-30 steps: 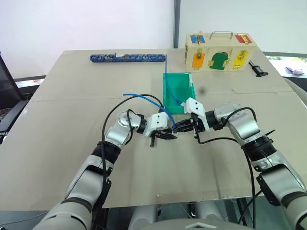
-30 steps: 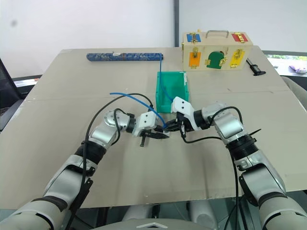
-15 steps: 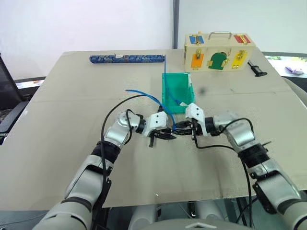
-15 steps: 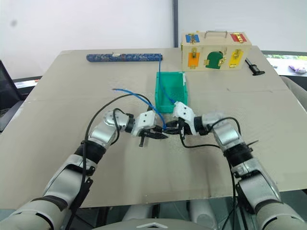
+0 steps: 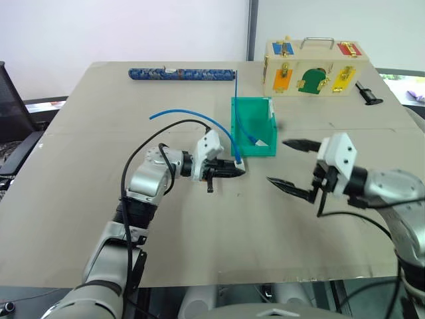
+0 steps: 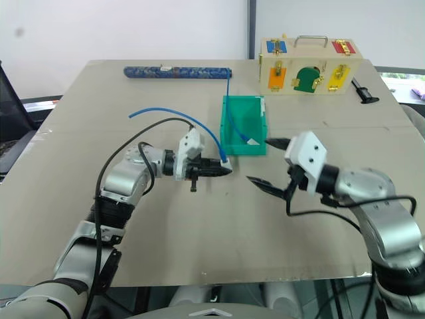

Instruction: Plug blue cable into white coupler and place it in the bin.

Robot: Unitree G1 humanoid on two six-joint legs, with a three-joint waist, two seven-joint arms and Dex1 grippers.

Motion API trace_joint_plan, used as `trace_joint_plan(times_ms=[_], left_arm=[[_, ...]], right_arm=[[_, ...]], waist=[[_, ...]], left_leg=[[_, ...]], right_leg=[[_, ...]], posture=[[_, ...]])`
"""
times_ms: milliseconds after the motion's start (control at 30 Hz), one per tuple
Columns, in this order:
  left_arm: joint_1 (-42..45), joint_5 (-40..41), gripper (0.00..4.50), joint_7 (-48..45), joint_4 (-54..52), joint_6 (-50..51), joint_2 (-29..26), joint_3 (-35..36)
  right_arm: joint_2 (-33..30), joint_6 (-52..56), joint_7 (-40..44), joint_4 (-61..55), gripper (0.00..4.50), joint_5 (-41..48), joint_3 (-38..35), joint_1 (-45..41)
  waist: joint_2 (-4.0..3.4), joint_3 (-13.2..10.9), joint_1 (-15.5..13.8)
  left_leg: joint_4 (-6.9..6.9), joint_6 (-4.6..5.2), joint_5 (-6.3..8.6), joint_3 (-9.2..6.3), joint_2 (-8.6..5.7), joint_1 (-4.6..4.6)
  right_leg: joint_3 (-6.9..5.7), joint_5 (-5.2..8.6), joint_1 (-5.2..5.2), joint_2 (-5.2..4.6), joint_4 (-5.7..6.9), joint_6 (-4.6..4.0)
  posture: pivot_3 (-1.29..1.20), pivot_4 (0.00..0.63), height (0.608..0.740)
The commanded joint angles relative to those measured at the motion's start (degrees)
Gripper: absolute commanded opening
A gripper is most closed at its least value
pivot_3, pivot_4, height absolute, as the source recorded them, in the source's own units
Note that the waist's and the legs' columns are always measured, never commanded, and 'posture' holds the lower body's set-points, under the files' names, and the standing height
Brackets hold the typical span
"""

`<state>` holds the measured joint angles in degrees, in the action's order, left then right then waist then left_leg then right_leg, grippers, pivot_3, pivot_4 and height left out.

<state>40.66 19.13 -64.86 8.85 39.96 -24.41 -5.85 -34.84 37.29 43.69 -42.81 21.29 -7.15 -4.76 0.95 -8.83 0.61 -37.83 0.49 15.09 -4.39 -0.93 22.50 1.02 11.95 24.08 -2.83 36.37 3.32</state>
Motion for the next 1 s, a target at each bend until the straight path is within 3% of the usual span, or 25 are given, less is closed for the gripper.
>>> trace_joint_plan(times_ms=[33, 167, 333, 433, 567, 600, 733, 900, 1000], left_arm=[[9.1, 5.3, 0.32, 10.5, -1.8, 18.2, 3.0, 6.5], [18.0, 5.0, 0.32, 19.5, 4.6, 27.0, 6.7, 9.0], [29.3, 0.7, 0.32, 24.1, 24.1, 22.9, 11.0, 6.7], [34.4, -0.8, 1.71, 24.7, 32.8, 19.9, 12.4, 6.3], [36.4, -0.3, 3.41, 22.7, 35.1, 21.5, 11.5, 6.1], [35.9, 0.5, 3.89, 21.8, 34.2, 23.5, 10.5, 6.4], [30.3, 3.0, 3.89, 16.5, 25.1, 24.4, 6.8, 6.1], [8.6, 5.5, 3.89, 8.9, -4.2, 10.8, -2.1, 7.0], [-3.5, 7.1, 3.89, 9.1, -15.0, 7.9, -5.6, 9.8]], right_arm=[[1.2, 1.5, -5.9, -8.8, 4.47, -0.4, -6.4, 7.4], [3.5, 2.5, -10.9, -14.0, 4.47, -0.7, -10.1, 15.5], [6.2, 2.3, -16.0, -17.2, 4.47, -0.7, -12.0, 20.6], [6.1, 0.8, -17.5, -17.2, 4.5, -1.8, -10.7, 22.4], [6.1, -0.5, -18.3, -17.2, 4.5, -1.9, -10.2, 24.1], [6.2, -0.9, -18.2, -16.8, 4.5, -1.8, -10.1, 24.3], [6.4, -3.4, -17.5, -13.7, 4.5, -1.7, -9.8, 24.1], [5.5, -7.2, -14.3, -7.7, 4.5, 0.7, -11.8, 21.9], [3.6, -8.7, -11.5, -4.9, 4.5, 1.6, -12.8, 21.3]], waist=[[0.05, -0.1, -0.2], [0.12, -0.1, 0.2], [0.21, -0.2, 0.4], [0.24, -0.3, 0.5], [0.24, -0.4, 0.3], [0.24, -0.4, 0.3], [0.21, -0.4, 0.7], [0.08, -0.4, 1.3], [0.05, -0.5, 0.7]], left_leg=[[-0.08, 0.0, 0.0, -0.04, 0.0, 0.02], [-0.44, 0.0, 0.0, -0.25, -0.06, 0.04], [-0.36, -0.01, 0.01, -0.16, -0.14, -0.47], [-0.17, -0.01, 0.0, 0.0, -0.12, -0.51], [-0.06, -0.02, 0.0, -0.01, -0.13, -0.42], [-0.03, -0.02, 0.0, 0.01, -0.13, -0.42], [0.16, -0.03, 0.0, 0.1, -0.13, -0.51], [0.48, -0.18, -0.08, 0.19, 0.12, -0.73], [0.49, -0.29, -0.14, 0.22, 0.12, -0.67]], right_leg=[[-0.05, 0.08, -0.01, 0.0, 0.01, 0.13], [-0.24, 0.12, -0.26, -0.01, 0.03, 0.23], [-0.14, 0.2, -0.69, -0.04, 0.03, 0.37], [0.03, 0.21, -0.59, -0.03, 0.02, 0.36], [0.04, 0.21, -0.48, -0.03, -0.01, 0.34], [0.06, 0.21, -0.48, -0.04, -0.04, 0.34], [0.26, 0.21, -0.45, -0.06, -0.12, 0.34], [0.56, 0.08, -0.42, -0.14, -0.12, 0.1], [0.59, 0.07, -0.34, -0.17, -0.17, 0.09]], posture=[[0.0, 0.15, 0.74], [0.0, 0.15, 0.74], [0.0, 0.15, 0.74], [0.0, 0.15, 0.74], [0.0, 0.15, 0.74], [0.0, 0.15, 0.74], [0.0, 0.15, 0.74], [0.0, 0.15, 0.74], [0.0, 0.15, 0.74]])
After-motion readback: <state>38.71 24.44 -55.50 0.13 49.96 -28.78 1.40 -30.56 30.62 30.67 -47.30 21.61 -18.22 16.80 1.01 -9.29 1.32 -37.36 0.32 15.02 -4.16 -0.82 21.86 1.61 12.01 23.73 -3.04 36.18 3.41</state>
